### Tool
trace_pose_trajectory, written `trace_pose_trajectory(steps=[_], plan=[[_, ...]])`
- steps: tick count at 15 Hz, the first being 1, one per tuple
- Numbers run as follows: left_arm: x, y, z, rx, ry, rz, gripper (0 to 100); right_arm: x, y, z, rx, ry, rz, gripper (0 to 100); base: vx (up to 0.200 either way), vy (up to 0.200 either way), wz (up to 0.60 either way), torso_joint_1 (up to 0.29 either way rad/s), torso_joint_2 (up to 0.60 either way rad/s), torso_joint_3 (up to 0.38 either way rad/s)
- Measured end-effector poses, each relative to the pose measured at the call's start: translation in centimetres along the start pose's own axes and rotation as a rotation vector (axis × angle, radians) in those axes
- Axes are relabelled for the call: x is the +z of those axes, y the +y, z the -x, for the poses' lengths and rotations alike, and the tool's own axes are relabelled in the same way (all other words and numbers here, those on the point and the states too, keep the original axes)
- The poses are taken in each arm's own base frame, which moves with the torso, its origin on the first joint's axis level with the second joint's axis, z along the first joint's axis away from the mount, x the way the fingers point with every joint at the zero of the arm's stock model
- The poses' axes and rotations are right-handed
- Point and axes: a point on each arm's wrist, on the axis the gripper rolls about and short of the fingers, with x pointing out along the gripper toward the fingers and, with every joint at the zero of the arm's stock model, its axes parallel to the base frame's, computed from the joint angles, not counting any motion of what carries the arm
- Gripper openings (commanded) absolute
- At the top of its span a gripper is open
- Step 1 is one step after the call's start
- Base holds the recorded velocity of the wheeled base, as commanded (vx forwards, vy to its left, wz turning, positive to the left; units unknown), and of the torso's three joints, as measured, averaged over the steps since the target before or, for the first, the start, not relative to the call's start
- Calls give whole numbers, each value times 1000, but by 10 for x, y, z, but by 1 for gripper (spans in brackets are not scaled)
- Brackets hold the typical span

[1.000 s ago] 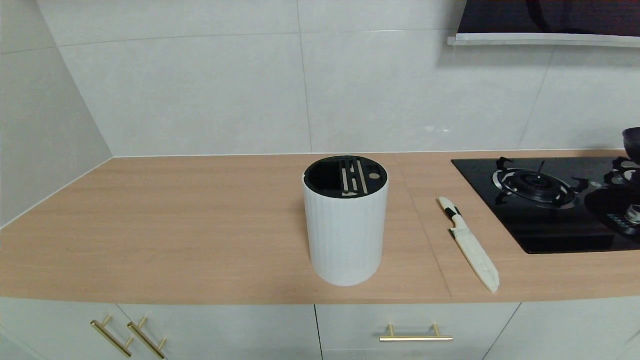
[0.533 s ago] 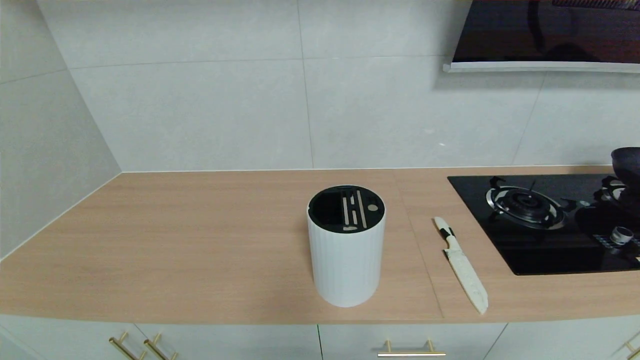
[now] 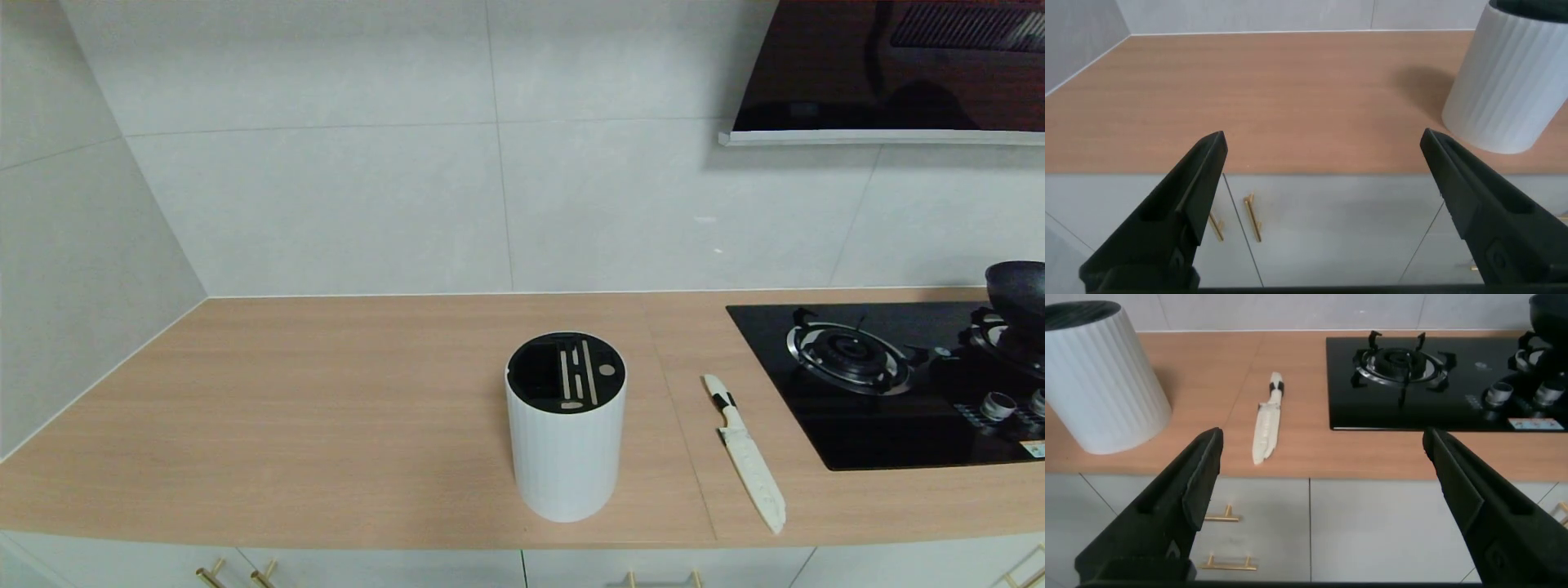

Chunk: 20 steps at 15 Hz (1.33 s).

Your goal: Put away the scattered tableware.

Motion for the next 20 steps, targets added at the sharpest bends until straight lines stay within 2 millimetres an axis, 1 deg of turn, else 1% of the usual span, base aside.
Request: trace_pose_trajectory(steps=[10, 11, 13, 15, 16, 18, 20], plan=[[0, 0, 0, 0, 0, 1, 100, 2, 0, 0, -12, -8, 5, 100, 0, 0, 0, 0, 0, 0], [0, 0, 0, 0, 0, 0, 100, 7, 0, 2, -11, -26, 1, 100, 0, 0, 0, 0, 0, 0], [0, 0, 0, 0, 0, 0, 100, 31, 0, 10, 11, -90, -8, 100, 0, 0, 0, 0, 0, 0], [0, 0, 0, 0, 0, 0, 100, 47, 1, 10, 50, -68, -10, 100, 0, 0, 0, 0, 0, 0], [0, 0, 0, 0, 0, 0, 100, 54, 1, 6, 68, -36, -12, 100, 0, 0, 0, 0, 0, 0], [0, 0, 0, 0, 0, 1, 100, 68, 2, -9, 109, 60, -20, 100, 0, 0, 0, 0, 0, 0], [0, 0, 0, 0, 0, 1, 100, 81, 2, -34, 146, 195, -36, 100, 0, 0, 0, 0, 0, 0]])
